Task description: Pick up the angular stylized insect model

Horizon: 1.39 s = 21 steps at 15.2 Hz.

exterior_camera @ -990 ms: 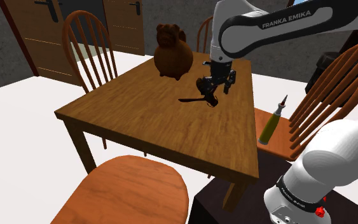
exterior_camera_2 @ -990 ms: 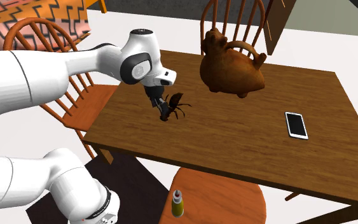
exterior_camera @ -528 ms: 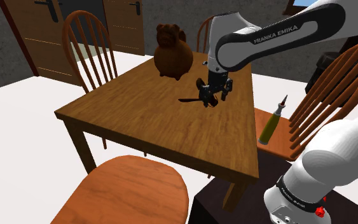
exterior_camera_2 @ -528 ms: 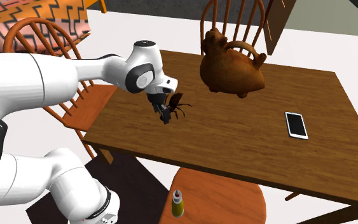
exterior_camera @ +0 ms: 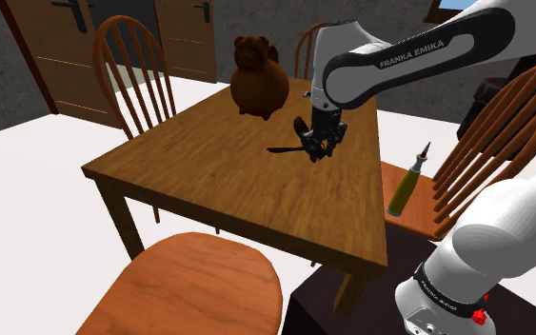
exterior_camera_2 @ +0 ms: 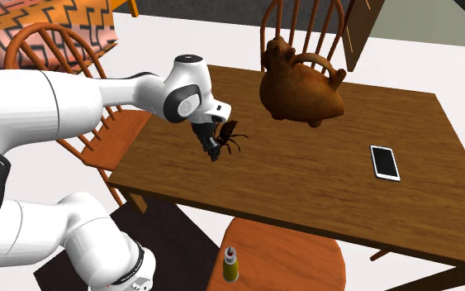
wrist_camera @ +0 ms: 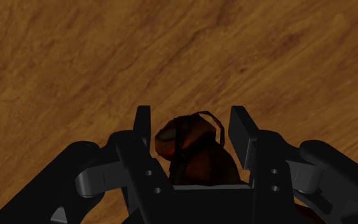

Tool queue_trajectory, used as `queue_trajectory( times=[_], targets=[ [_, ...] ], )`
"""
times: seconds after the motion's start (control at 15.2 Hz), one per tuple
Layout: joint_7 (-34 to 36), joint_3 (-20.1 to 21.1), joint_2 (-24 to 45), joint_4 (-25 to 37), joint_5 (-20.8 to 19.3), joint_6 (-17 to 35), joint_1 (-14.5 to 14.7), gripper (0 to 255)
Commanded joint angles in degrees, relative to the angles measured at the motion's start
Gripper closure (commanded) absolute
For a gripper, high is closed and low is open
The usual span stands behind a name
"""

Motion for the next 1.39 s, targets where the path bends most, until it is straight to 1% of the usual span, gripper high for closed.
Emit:
queue_trajectory(
  times=[0.0,0.2,1.19,1.32],
  targets=[
    [0.0,0.0,0.0,0.0,0.0,0.0,0.0,255],
    [0.0,0.0,0.1,0.1,0.0,0.0,0.0,255],
    [-1.6,-0.5,-2.9,9.4,0.5,-12.2,0.1,255],
    [-1.6,-0.5,-2.9,9.5,0.5,-12.3,0.1,255]
  ],
)
